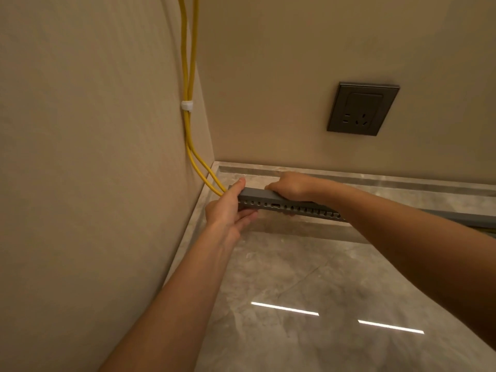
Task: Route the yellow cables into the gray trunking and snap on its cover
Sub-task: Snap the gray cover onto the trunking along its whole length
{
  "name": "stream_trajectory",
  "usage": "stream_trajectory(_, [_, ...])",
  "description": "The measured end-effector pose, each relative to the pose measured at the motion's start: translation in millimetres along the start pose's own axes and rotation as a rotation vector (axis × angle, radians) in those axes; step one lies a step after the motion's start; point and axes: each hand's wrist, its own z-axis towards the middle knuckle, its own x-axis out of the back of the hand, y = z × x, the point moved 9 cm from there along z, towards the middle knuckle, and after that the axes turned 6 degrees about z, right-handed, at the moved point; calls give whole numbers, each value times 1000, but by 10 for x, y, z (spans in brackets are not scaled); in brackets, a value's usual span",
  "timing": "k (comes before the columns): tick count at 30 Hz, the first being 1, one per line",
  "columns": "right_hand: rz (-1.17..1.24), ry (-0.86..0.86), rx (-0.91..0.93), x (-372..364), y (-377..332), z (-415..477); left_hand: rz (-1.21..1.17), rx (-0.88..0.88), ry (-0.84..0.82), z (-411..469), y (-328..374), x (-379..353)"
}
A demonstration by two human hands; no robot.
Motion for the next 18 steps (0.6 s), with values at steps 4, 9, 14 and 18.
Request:
stream_trajectory(4, [-37,-119,-59,42,297,-226,-43,48,-6,-17,-59,33])
stream_trajectory(9, [-126,-99,-19,30,419,-263,-201,75,-3,-96,-154,-85])
stream_trajectory(14, [-165,44,-40,79,454,-176,-89,79,-160,-244,-379,-472])
stream_trajectory(18, [-104,77,-49,85,446,-209,39,29,-236,-312,-499,-722])
